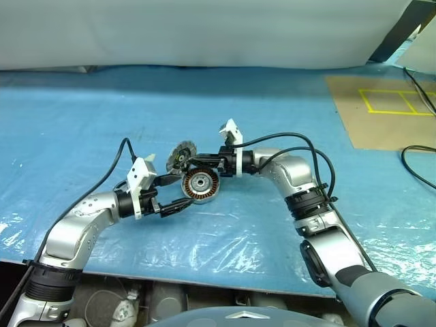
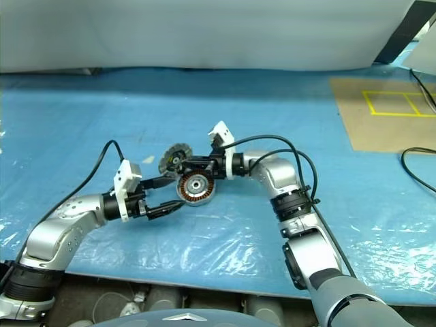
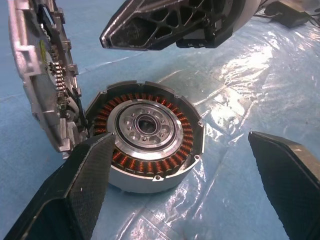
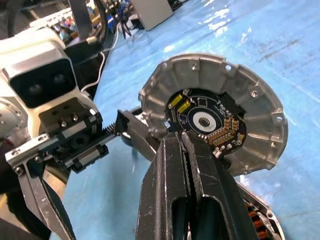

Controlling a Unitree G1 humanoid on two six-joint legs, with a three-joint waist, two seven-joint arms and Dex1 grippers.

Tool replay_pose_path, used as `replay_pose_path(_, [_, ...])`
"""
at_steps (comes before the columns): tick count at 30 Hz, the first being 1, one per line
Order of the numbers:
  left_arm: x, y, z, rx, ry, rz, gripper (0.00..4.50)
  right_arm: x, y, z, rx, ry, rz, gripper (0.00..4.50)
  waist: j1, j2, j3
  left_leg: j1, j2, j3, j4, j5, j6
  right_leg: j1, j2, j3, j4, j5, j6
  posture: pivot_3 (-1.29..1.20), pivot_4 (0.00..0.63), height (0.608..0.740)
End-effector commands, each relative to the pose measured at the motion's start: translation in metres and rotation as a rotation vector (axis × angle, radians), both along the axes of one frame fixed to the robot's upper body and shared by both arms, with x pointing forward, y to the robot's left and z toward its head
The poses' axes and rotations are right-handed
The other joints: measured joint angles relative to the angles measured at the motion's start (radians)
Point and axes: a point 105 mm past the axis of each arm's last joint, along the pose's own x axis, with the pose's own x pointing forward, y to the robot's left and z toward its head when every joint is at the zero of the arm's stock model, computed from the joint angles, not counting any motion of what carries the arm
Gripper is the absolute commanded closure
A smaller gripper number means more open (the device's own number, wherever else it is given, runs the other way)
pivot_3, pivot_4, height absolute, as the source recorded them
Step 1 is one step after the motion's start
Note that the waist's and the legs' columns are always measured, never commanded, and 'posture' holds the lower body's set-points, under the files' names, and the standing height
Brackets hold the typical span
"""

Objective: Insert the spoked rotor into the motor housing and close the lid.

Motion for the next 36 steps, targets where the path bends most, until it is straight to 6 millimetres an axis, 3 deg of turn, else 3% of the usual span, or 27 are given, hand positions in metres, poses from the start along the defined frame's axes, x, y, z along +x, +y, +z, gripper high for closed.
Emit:
replay_pose_path(1, [0.0,-0.002,0.007,-0.007,-0.036,-0.012,0.0,-0.006,-0.003,-0.053,-0.296,-0.115,0.027,4.48,0.0,0.0,0.0,0.0,0.0,0.0,0.0,0.0,0.0,0.0,0.0,0.0,0.0,0.0,0.0,0.0,0.15,0.74])
replay_pose_path(4, [0.0,-0.002,0.008,-0.007,-0.036,-0.012,0.0,-0.009,-0.017,-0.092,-0.492,-0.171,0.054,4.48,-0.006,0.001,-0.001,0.001,-0.001,-0.001,0.0,-0.003,-0.004,0.0,-0.001,0.001,0.0,0.0,0.0,0.0,0.15,0.74])
replay_pose_path(7, [0.001,0.0,0.008,-0.006,-0.037,-0.009,0.0,-0.005,-0.019,-0.094,-0.487,-0.142,0.023,4.48,-0.008,0.001,-0.001,0.015,0.0,0.0,0.0,-0.003,-0.005,0.012,-0.001,0.001,-0.001,-0.003,-0.003,0.0,0.15,0.74])
replay_pose_path(11, [0.0,0.0,0.008,-0.003,-0.035,-0.009,0.0,-0.001,-0.004,-0.055,-0.267,-0.086,0.001,4.48,-0.005,0.001,-0.001,0.025,0.0,0.0,-0.001,-0.004,-0.003,0.023,-0.006,0.002,-0.002,-0.007,-0.003,0.0,0.15,0.74])
replay_pose_path(16, [0.0,-0.001,0.008,-0.006,-0.035,-0.014,0.0,-0.006,0.007,0.003,0.039,-0.014,0.029,4.48,-0.001,0.001,-0.001,0.015,0.0,0.001,-0.001,-0.002,-0.003,0.013,-0.006,0.002,-0.002,-0.006,-0.004,0.0,0.15,0.74])
replay_pose_path(18, [0.001,-0.001,0.009,-0.007,-0.036,-0.015,0.0,-0.008,0.007,0.01,0.071,-0.007,0.036,4.48,0.0,0.0,-0.001,0.004,0.0,0.0,0.001,0.0,0.0,0.003,-0.004,0.002,0.002,-0.003,0.001,0.0,0.15,0.74])
replay_pose_path(23, [-0.003,0.003,0.013,-0.009,-0.037,-0.012,0.0,-0.017,0.0,0.007,0.037,-0.016,0.064,4.48,0.001,0.0,-0.001,-0.001,0.0,-0.001,0.0,-0.001,-0.001,-0.001,0.001,0.0,0.002,-0.003,0.0,0.0,0.15,0.74])
replay_pose_path(28, [-0.022,0.02,0.019,0.015,0.009,-0.019,0.0,-0.026,-0.017,0.007,-0.021,-0.043,0.091,4.48,0.0,0.0,-0.001,0.0,0.0,-0.001,0.001,-0.003,-0.005,0.0,0.0,0.0,0.002,-0.002,0.001,0.0,0.15,0.74])
replay_pose_path(32, [-0.034,0.051,0.027,0.11,0.029,0.029,0.0,-0.024,-0.034,0.009,-0.053,-0.074,0.049,4.48,0.0,0.0,-0.001,0.002,0.0,-0.001,0.0,-0.003,-0.005,0.001,0.0,0.0,0.002,-0.002,0.001,0.0,0.15,0.74])
replay_pose_path(36, [-0.027,0.094,0.039,0.29,-0.006,0.102,0.0,-0.018,-0.049,0.003,-0.091,-0.083,-0.027,4.48,0.002,-0.001,0.0,0.002,0.0,-0.001,0.0,-0.003,-0.005,0.002,0.0,0.0,0.001,-0.003,0.001,0.0,0.15,0.74])
